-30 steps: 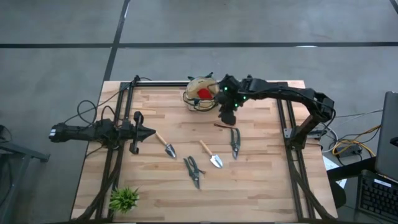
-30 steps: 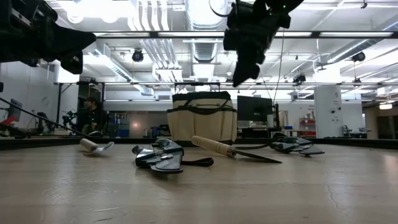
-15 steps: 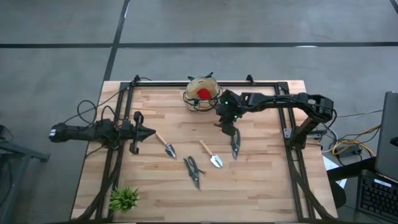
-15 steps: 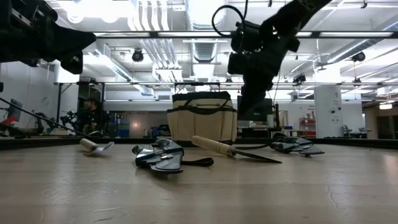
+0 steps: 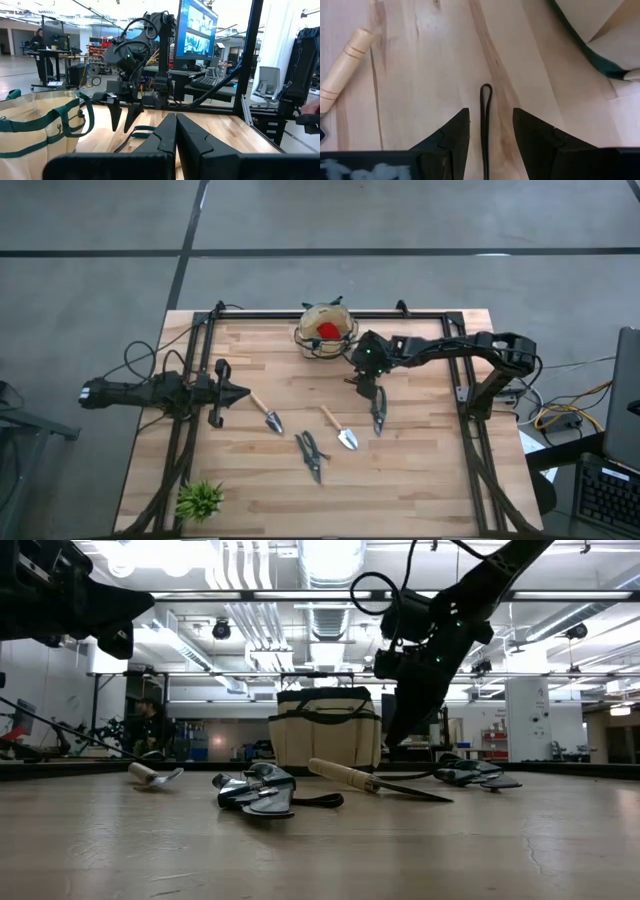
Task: Pick & Place Garden tools in Gardening bag
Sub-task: Put the top right shear scissors into the gardening bag
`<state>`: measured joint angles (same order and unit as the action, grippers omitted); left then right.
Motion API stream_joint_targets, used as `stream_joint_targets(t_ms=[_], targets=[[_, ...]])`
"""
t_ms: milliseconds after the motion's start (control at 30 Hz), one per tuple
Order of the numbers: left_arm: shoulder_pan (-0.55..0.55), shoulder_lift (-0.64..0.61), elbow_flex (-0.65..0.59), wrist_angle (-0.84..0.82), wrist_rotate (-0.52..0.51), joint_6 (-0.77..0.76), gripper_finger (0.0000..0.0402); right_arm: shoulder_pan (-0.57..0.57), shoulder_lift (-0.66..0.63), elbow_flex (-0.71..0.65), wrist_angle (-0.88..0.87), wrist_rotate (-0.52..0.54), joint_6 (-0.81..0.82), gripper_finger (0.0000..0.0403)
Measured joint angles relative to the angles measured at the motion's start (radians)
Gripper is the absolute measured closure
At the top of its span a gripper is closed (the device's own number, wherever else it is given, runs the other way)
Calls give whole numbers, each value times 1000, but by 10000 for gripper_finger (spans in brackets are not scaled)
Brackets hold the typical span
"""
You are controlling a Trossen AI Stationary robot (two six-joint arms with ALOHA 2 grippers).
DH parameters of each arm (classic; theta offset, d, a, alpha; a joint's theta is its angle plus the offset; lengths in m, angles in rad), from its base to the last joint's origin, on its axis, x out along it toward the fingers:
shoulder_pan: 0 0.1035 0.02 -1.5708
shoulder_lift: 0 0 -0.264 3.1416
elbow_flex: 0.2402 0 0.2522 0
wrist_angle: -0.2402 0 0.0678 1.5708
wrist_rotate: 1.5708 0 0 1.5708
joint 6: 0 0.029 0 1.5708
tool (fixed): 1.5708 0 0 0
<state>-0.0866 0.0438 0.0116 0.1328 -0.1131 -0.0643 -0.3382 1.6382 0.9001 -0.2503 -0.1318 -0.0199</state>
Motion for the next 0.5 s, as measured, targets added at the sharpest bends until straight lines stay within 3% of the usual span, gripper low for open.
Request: stream_joint_targets(t_ms=[500], targets=[[0,0,0,0,0,0,389,0,1,-85,138,-2,38,269]])
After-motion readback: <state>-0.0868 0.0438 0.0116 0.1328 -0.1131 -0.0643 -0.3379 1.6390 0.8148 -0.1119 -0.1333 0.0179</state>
